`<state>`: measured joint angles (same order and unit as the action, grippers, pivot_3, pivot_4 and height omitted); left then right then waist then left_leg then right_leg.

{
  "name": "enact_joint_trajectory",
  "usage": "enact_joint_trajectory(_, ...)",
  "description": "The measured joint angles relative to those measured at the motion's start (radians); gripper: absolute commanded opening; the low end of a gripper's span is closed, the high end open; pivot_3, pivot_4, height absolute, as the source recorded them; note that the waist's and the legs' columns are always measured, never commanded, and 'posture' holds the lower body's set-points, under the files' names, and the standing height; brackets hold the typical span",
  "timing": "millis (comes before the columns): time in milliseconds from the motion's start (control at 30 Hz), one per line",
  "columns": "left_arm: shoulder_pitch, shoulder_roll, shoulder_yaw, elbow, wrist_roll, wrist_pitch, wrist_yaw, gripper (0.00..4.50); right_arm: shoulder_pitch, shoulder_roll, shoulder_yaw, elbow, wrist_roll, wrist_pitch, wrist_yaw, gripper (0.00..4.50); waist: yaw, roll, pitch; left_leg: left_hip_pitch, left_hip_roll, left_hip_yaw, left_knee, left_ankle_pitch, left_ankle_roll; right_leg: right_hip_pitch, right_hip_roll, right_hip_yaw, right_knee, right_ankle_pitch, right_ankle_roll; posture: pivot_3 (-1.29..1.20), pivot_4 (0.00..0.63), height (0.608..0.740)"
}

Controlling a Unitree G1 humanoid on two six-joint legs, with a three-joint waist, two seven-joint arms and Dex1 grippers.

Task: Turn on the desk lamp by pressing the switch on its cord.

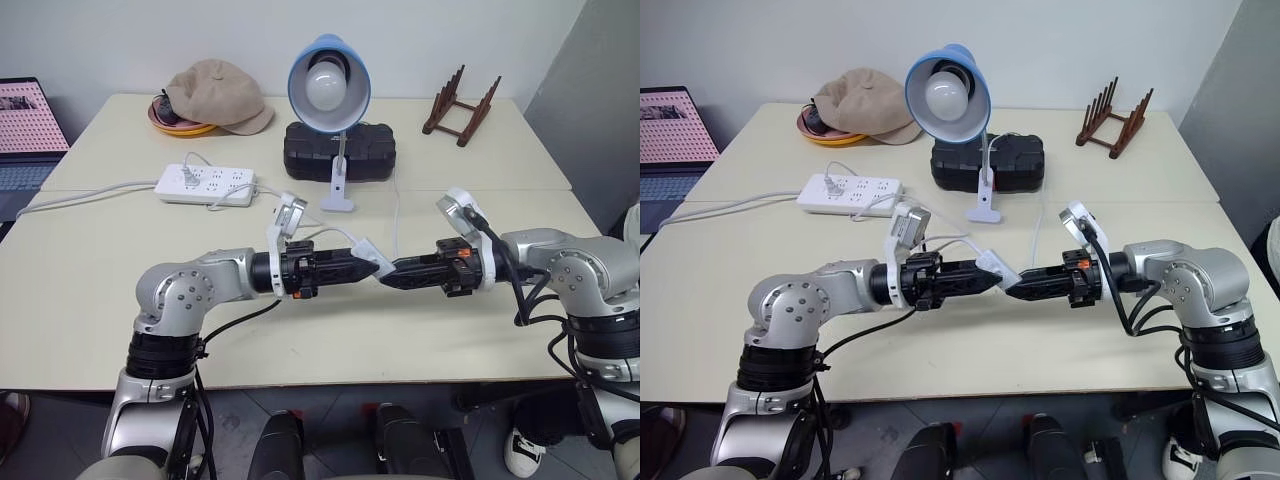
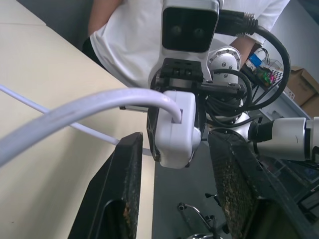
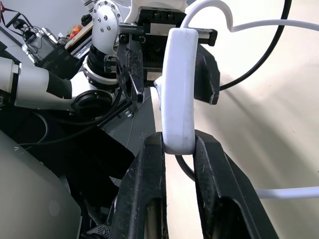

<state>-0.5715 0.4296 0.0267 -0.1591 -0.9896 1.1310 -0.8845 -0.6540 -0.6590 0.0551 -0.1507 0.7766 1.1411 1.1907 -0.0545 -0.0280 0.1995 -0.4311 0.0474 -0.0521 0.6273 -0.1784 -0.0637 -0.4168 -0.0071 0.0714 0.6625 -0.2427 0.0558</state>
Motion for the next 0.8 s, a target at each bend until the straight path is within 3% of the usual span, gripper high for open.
enact_joint_trajectory(100,0.000,0.000,-0.001,0.000,0.000,-0.001,0.000,2.06,0.000,0.000,0.003,0.000,0.000,-0.003,-0.002,0.40,0.000,0.000,0.000,0.000,0.000,0.000,0.000,0.000,0.000,0.000,0.000,0.000,0.000,0.000,0.000,0.00,0.150,0.740)
enact_joint_trajectory(400,-0.013,-0.001,0.000,0.009,-0.012,0.001,-0.008,0.63,0.004,-0.016,0.012,0.000,-0.005,-0.032,0.016,0.40,0.000,0.000,0.000,-0.001,0.000,0.000,0.000,0.000,0.000,-0.001,0.000,0.000,0.000,0.000,0.000,0.00,0.150,0.740)
enact_joint_trajectory(800,-0.024,-0.023,0.018,0.049,-0.100,0.084,0.035,0.56,0.025,-0.036,0.016,-0.001,0.001,-0.068,0.052,0.40,0.000,0.000,0.000,-0.002,0.000,0.000,0.000,0.000,0.000,-0.002,0.000,0.000,0.000,0.000,0.000,0.00,0.150,0.740)
